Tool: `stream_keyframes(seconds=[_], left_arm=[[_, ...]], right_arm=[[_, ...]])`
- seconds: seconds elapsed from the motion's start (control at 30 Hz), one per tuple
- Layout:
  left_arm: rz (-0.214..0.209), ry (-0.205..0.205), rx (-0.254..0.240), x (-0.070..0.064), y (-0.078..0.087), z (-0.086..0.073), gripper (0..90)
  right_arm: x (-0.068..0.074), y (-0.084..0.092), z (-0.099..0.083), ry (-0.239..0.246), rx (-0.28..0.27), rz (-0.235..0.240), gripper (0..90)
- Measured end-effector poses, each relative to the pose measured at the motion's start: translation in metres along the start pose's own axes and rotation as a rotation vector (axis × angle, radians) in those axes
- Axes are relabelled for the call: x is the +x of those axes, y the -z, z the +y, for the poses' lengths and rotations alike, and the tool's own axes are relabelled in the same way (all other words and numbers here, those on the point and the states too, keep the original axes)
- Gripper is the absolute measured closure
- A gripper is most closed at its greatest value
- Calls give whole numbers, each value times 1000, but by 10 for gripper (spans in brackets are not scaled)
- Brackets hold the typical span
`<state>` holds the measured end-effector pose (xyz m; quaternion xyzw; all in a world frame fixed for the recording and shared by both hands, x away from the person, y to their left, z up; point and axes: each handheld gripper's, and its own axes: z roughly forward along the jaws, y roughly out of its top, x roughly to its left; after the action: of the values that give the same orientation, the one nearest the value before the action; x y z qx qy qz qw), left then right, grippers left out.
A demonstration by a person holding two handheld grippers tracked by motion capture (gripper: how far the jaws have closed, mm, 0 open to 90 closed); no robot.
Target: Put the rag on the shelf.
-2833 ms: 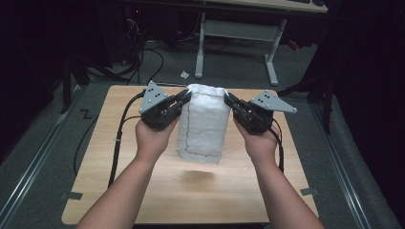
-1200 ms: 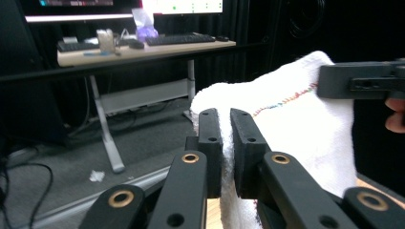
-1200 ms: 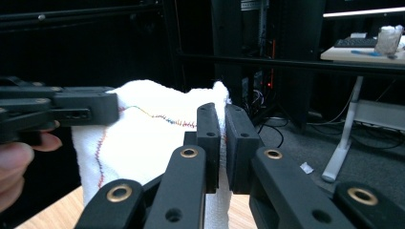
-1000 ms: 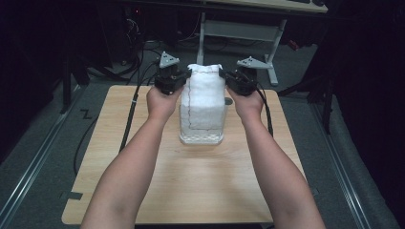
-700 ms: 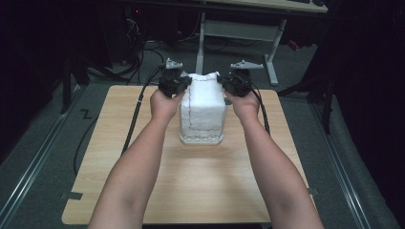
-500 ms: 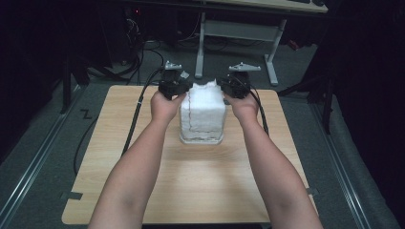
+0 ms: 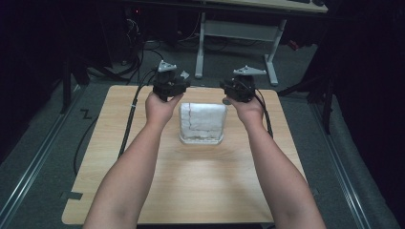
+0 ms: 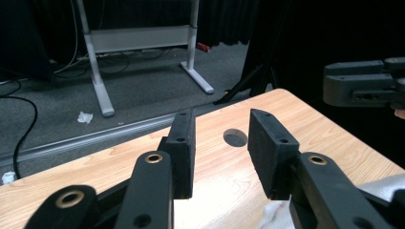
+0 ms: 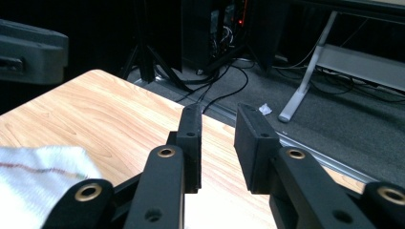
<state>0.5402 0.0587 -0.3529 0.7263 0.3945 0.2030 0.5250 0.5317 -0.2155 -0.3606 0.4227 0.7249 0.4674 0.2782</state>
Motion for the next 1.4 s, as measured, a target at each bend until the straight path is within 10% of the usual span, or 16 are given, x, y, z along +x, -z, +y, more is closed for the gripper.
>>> stream_keyframes(seconds=[0.47, 0.9, 1.2, 1.3, 1.4], left_arm=[[62, -33, -21, 1, 68, -28, 590], [23, -62, -19, -7, 125, -72, 556], [-3, -29, 51, -16, 154, -159, 505], [-39, 82, 163, -10, 147, -218, 511], [-59, 55, 245, -21, 147, -251, 542]], right_arm=[[11, 57, -21, 55, -53, -15, 540], [23, 107, -59, 97, -38, -35, 507], [53, 135, -131, 114, 14, -4, 479], [64, 128, -161, 91, 61, 14, 469], [77, 119, -194, 59, 143, 29, 467]])
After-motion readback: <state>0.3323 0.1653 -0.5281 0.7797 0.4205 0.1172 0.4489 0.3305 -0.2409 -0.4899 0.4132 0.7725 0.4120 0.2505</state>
